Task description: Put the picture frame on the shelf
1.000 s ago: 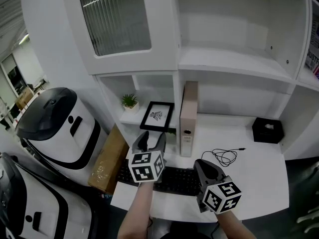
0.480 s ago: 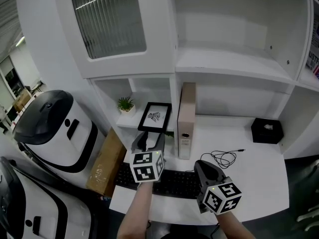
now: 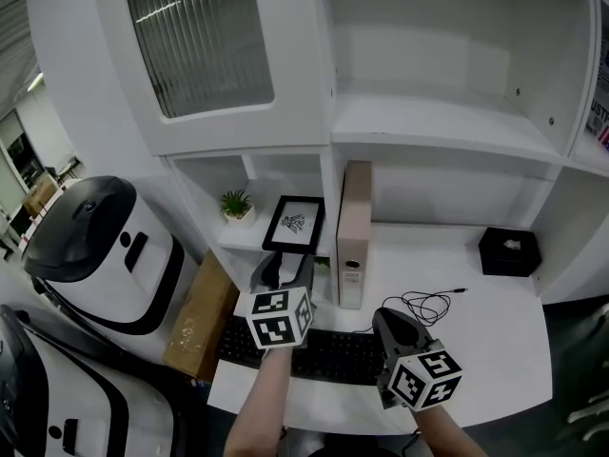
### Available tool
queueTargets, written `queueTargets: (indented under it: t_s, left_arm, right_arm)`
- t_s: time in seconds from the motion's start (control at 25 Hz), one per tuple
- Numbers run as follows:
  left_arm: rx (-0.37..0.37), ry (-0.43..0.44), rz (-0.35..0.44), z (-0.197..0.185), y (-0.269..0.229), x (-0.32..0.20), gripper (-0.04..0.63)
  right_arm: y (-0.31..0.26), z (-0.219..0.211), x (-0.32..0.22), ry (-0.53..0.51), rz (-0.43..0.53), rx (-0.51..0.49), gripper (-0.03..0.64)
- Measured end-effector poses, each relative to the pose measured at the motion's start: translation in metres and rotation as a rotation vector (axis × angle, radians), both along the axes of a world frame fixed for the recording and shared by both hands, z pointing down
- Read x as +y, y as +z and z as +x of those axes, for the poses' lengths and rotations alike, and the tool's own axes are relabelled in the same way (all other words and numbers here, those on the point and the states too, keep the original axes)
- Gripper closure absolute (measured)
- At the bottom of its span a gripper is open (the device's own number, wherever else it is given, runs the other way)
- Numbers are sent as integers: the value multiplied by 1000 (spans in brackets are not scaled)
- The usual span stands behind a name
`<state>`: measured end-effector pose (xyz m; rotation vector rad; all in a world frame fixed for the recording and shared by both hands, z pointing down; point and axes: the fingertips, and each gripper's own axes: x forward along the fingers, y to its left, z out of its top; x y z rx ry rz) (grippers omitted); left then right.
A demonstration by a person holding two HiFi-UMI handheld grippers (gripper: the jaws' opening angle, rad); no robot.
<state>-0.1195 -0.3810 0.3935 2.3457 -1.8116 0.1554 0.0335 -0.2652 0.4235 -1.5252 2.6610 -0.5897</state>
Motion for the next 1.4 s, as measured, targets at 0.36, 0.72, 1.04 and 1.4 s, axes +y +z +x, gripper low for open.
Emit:
queueTargets:
  t_s: [0.36,0.72,1.04,1.4]
  left_arm:
    - [16,-5,-8,5,-1,-6,364]
    - [30,-7,35,7,-12,10,365]
    - [8,-1,14,6,-3,39,474]
    - [-14,45,-31,15,19,80,535]
  right_arm:
    - [-1,3,-1,1,0,-5,615]
    - [-4,5,7,-6,6,-2,614]
    - [-8,6,20,-15,19,3,615]
    - [-11,9,30,-14,45,39,615]
